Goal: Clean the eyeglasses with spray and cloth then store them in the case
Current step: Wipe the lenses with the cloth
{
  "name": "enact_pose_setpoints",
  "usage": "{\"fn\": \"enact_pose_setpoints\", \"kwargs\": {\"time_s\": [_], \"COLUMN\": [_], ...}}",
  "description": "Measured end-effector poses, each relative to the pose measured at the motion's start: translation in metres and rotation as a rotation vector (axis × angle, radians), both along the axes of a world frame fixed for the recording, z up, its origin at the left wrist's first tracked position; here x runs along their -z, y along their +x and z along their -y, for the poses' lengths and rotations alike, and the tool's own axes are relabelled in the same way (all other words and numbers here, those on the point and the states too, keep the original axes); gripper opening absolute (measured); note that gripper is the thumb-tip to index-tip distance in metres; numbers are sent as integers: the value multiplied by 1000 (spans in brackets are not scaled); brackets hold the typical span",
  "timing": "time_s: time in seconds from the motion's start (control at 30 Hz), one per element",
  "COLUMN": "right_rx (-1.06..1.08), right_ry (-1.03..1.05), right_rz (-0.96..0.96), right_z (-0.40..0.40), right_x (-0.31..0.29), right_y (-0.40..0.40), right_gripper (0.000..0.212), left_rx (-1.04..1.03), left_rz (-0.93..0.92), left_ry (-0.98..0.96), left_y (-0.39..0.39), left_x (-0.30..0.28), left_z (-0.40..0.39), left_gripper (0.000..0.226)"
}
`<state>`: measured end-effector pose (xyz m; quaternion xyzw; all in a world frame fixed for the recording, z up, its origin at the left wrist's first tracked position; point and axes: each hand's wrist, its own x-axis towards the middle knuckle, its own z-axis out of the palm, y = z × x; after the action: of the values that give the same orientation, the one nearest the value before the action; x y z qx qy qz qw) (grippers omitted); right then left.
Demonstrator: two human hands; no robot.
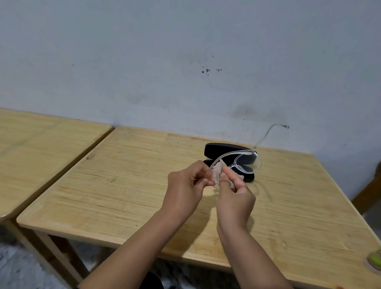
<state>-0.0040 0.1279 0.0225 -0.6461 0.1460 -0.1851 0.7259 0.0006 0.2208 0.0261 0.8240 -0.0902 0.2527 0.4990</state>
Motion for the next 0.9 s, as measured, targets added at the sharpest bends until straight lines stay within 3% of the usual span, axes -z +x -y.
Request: {"fn": "enact_pose_setpoints", "kwargs": {"time_s": [0.23,0.37,0.47,0.67,0.77,0.9], "right_rx": [-142,-240,-323,-514,-497,-278], "right_ry": [31,28,-32,-191,-227,-152], "right_rz": [41,8,-61,-108,-72,-83], "right_z": [4,9,13,24,27,21], "right_x": [-7,-10,-11,-14,-14,-9], "right_y": [-4,-1,1,7,6,6], "right_gripper": [9,13,11,10,12,14], "left_rx": [59,70,73,62,28,11], "left_rz": [43,5,-24,-41,-48,-69], "left_ry": [-12,-45,-29,8,11,-4], "left_y": [4,7,9,9,9,5], "left_x": [-4,-5,-4,-2,-4,-2], "left_z": [-9,-16,-22,-37,-39,-34], "left_gripper": [25,36,46,44,40,39]}}
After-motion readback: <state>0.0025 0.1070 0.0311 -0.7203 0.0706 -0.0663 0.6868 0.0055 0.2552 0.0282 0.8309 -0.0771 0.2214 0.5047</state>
